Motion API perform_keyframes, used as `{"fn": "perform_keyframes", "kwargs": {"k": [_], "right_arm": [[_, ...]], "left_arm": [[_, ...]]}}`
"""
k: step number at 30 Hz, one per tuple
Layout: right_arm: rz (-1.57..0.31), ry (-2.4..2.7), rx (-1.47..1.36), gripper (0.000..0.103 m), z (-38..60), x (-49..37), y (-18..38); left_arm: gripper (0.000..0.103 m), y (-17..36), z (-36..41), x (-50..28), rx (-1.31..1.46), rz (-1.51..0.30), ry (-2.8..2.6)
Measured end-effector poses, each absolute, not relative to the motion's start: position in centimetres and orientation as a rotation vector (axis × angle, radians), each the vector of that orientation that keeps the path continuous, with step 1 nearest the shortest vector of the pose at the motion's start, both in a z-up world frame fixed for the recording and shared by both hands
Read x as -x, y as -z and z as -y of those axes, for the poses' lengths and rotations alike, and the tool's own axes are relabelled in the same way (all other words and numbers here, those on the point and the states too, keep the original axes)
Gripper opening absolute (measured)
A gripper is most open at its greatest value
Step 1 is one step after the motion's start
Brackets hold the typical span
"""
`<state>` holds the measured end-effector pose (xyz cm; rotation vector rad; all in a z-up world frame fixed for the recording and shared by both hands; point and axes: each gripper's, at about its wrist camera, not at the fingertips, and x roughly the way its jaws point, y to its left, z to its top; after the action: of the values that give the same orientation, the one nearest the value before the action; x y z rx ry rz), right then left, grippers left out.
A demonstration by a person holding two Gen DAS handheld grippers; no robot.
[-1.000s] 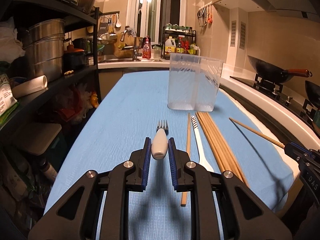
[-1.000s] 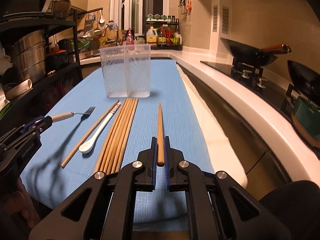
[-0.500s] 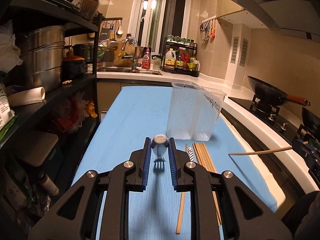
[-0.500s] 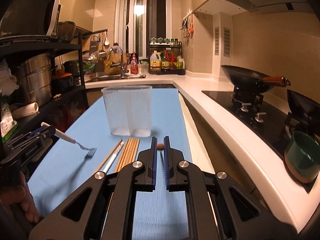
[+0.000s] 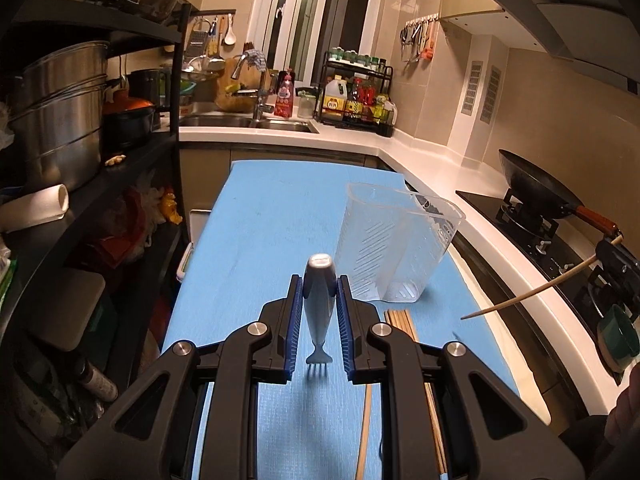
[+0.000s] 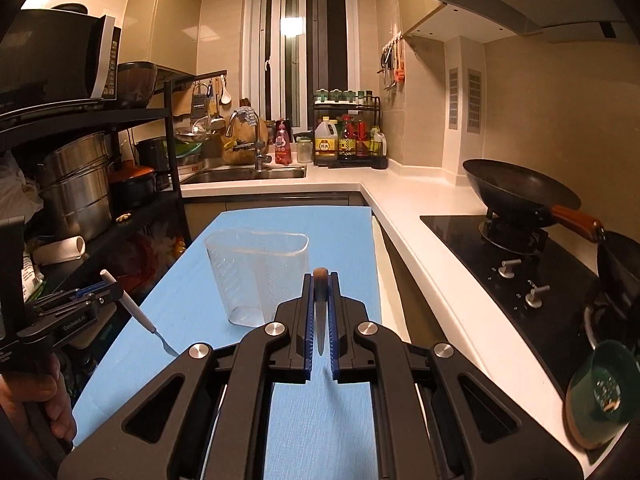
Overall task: Organize utensils
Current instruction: 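Lift the fork with the left gripper while the right gripper lifts the chopstick toward the container, then open both grippers, dropping the fork and chopstick into the clear container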
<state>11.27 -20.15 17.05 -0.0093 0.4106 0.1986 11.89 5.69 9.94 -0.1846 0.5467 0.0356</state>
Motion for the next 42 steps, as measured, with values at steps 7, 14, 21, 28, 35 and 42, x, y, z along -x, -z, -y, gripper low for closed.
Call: {"fn": "perform_keyframes", "kwargs": {"k": [7,14,21,28,35,42], "right_arm": [[-0.424,-0.248,-0.003,0.007,20.1,-13.5,-22.4],[-0.392,-0.298,-0.014,0.007,19.6,-15.5,-29.5],[-0.352,-0.349,-0.002,0.006,17.7,-18.5,-31.8],[-0.442,-0.345,0.012,0.006,15.9,-22.6,-26.1],[-0.539,-0.344,0.002,0.006,15.2,-25.2,-20.0],[-0.578,-0.329,-0.031,0.016,15.0,-25.7,-17.5]], "left_arm": [[0.017,-13.8,-6.1,-14.1,0.173,-0.596,-0.004],[0.017,-21.3,-6.1,-17.3,0.172,-0.564,0.060],[0.017,-25.7,-3.7,-20.8,0.153,-0.466,0.104],[0.017,-20.3,-2.3,-26.3,0.135,-0.518,0.089],[0.017,-15.2,-1.8,-28.3,0.111,-0.598,0.090],[0.019,-13.1,-1.0,-28.3,0.080,-0.627,0.088]]}}
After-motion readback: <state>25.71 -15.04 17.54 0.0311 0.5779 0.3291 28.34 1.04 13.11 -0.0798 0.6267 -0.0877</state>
